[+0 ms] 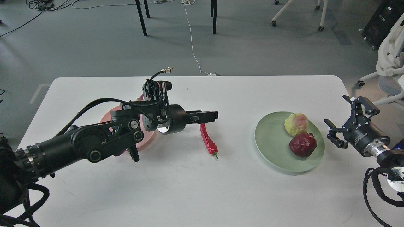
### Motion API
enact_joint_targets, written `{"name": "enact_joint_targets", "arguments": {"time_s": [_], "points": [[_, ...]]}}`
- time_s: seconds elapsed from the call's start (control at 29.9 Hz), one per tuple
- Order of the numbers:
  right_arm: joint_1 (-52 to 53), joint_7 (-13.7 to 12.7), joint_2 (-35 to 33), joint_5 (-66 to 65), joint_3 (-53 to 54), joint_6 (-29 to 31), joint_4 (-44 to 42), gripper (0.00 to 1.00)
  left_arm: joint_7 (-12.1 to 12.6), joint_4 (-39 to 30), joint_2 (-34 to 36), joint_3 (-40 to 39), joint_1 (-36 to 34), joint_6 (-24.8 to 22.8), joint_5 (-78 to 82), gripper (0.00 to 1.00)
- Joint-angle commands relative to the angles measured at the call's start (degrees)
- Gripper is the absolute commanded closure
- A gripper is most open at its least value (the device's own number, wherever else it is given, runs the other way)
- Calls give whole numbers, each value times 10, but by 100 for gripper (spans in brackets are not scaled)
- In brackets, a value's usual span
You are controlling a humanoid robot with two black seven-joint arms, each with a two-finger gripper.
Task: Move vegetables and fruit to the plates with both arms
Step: 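Reach the left gripper to the red chili pepper and grasp it, then carry the chili onto the pink plate beside the eggplant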
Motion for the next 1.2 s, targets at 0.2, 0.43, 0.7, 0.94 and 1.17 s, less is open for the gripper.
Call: {"name": "enact_joint_targets", "arguments": {"time_s": [0.2,0.43,0.7,0.94,1.17], "points": [[-2,0,-1,0,0,0,0,3,2,87,-65,46,0,16,29,2],[-2,0,-1,0,0,0,0,3,6,106,-89,49,0,15,41,6],[-2,0,-1,1,3,0,0,3,6,134,-100,73,-4,15,49,30],[-2,0,-1,1,3,-2,0,3,31,134,-101,74,-5,15,66,88],[-2,0,1,0,4,0,0,3,30,69,-43,66,-51,11,58,93]]}}
